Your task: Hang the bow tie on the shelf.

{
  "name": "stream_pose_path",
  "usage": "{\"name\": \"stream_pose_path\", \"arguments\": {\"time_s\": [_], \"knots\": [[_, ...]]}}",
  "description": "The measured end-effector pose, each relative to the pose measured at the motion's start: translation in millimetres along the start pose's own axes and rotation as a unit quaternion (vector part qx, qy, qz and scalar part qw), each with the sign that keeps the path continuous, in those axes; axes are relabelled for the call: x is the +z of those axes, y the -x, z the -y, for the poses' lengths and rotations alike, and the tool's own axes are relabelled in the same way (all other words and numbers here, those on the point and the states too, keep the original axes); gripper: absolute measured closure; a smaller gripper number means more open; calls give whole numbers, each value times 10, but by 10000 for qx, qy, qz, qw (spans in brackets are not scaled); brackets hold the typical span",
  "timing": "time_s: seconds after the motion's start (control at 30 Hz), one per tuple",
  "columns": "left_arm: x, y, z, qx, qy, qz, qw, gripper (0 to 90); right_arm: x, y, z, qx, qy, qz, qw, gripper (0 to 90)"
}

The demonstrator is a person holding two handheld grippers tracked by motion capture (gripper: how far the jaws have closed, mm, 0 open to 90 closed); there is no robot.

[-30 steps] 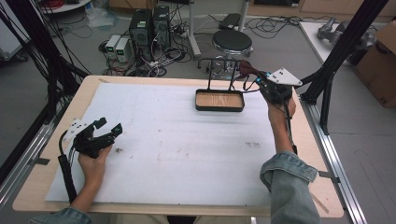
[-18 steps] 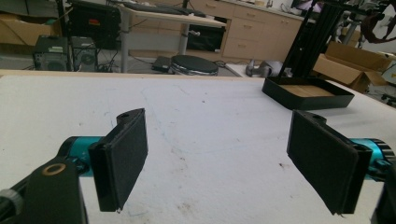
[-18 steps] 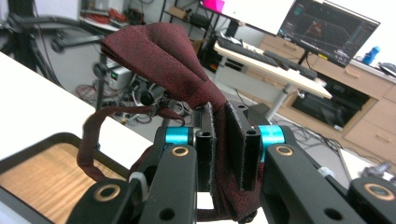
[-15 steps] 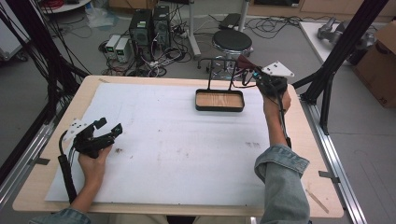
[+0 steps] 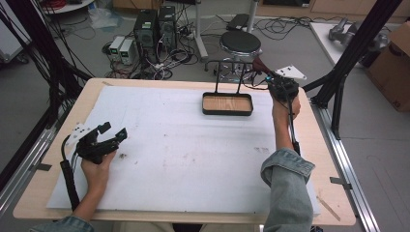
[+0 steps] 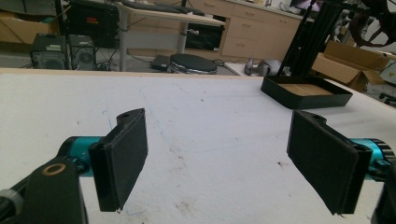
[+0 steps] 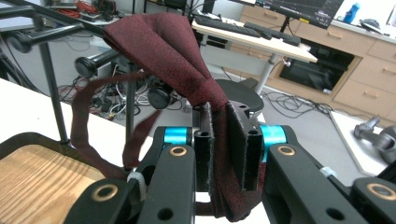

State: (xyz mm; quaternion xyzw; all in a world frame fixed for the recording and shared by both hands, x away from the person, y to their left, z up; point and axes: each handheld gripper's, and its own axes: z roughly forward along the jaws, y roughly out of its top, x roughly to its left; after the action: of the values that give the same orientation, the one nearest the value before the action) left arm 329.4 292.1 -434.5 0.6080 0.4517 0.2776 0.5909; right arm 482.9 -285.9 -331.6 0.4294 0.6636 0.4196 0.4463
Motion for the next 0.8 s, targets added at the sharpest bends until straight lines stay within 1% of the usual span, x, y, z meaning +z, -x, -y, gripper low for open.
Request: {"name": "stream_pose_path", "arguments": {"time_s": [0.1,0.17,0.2,0.23,0.3,0.33,0.47,0.53,0.7,0.8], "knots": [[0,4,1,-17,-3,9,10000,207,12,4,16,99,-38,41,9999,804],[1,3,1,-5,-4,9,10000,207,23,-2,23,90,-66,111,9999,803],[2,8,1,-30,14,9,10000,207,30,-5,29,96,-95,125,9998,800],[2,8,1,-30,14,9,10000,207,37,-11,41,149,-154,150,9997,798],[2,8,1,-31,10,9,10000,207,46,-7,52,169,-161,158,9996,797],[2,8,2,-32,9,8,10000,207,60,-6,69,223,-199,168,9994,794],[1,5,2,-17,-6,12,10000,207,83,-19,94,284,-283,182,9990,786],[0,7,1,-20,-8,14,10000,206,88,-13,108,361,-345,189,9986,781],[1,8,1,-32,0,0,10000,204,101,-15,133,394,-397,145,9983,776],[0,7,1,-27,-7,-2,10000,204,104,-13,140,478,-422,130,9979,770]]}}
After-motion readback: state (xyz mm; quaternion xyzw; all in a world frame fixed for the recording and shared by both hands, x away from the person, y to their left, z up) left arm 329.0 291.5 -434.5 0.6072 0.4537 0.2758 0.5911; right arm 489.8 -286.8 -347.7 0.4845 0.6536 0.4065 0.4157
